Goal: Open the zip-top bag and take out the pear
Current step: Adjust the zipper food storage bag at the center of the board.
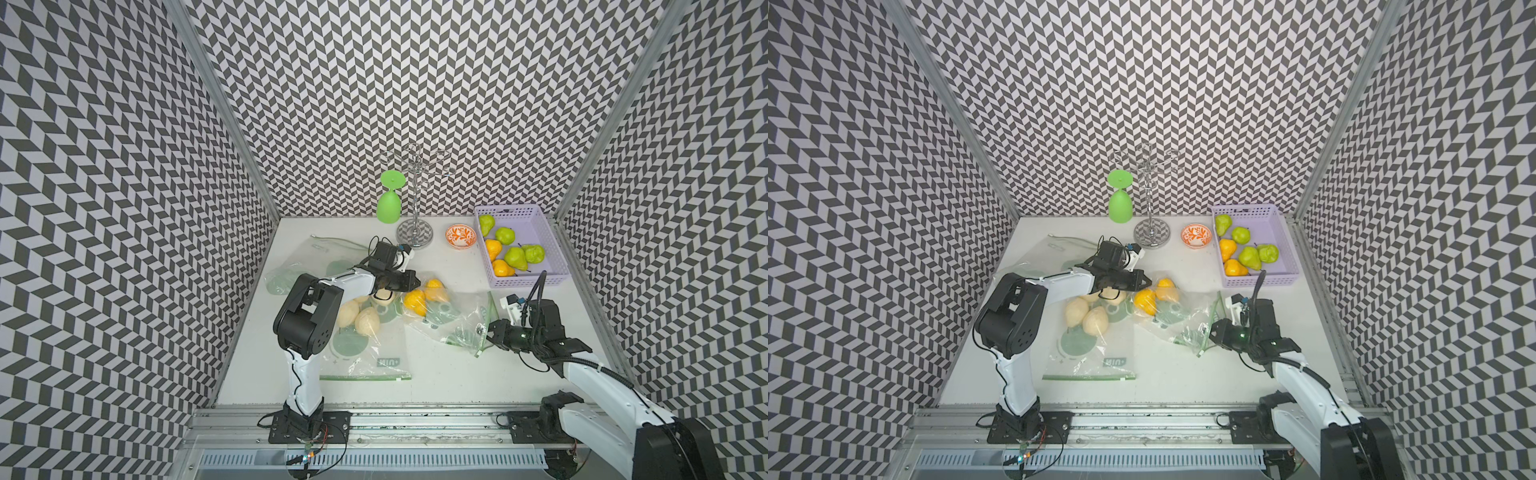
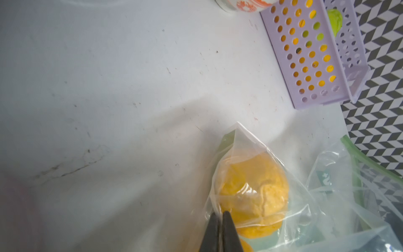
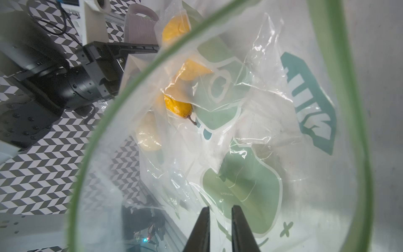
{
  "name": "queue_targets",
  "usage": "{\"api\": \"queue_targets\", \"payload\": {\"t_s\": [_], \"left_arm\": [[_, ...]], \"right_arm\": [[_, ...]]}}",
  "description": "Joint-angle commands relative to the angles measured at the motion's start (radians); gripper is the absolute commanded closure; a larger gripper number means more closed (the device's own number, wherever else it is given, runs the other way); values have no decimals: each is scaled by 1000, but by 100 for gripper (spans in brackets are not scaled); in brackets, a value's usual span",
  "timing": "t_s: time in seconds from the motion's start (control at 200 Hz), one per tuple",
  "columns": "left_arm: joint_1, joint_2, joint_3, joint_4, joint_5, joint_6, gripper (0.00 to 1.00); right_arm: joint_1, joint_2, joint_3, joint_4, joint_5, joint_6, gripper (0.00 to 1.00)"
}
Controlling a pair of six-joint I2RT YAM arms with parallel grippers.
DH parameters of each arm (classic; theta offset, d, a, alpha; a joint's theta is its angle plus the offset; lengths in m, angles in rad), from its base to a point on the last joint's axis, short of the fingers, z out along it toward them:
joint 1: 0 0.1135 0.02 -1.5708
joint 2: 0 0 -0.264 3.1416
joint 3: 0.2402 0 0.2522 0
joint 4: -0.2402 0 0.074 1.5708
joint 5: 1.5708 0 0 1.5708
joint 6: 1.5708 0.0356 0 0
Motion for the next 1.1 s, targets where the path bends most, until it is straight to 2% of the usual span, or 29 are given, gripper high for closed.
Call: {"api": "queue_targets", "payload": {"t_s": [0.0,0.27,0.386,0.546,0.686,0.941,0.991,1.042,1.092], "left_arm": [[-21,-55,4,-86,14,26,95],[-57,-309,-11,-96,88,-78,97],[-81,-371,-16,-87,115,-122,97],[-92,-393,-48,-67,133,-157,97],[-88,-380,-97,-49,115,-166,97],[-37,-355,-223,19,64,-194,95],[-17,-368,-256,37,64,-206,91],[0,-399,-292,64,60,-224,71],[13,-436,-314,70,50,-237,61]], "right_arm": [[5,17,-9,91,4,6,81],[6,104,-34,123,119,7,85],[5,122,-71,218,75,33,85],[5,110,-79,294,5,31,77],[6,136,-56,243,-19,-26,69],[9,139,-67,198,-52,-49,63],[10,125,-55,176,-52,-57,59],[10,103,-37,136,-37,-65,53],[10,81,-17,108,-27,-65,48]]}}
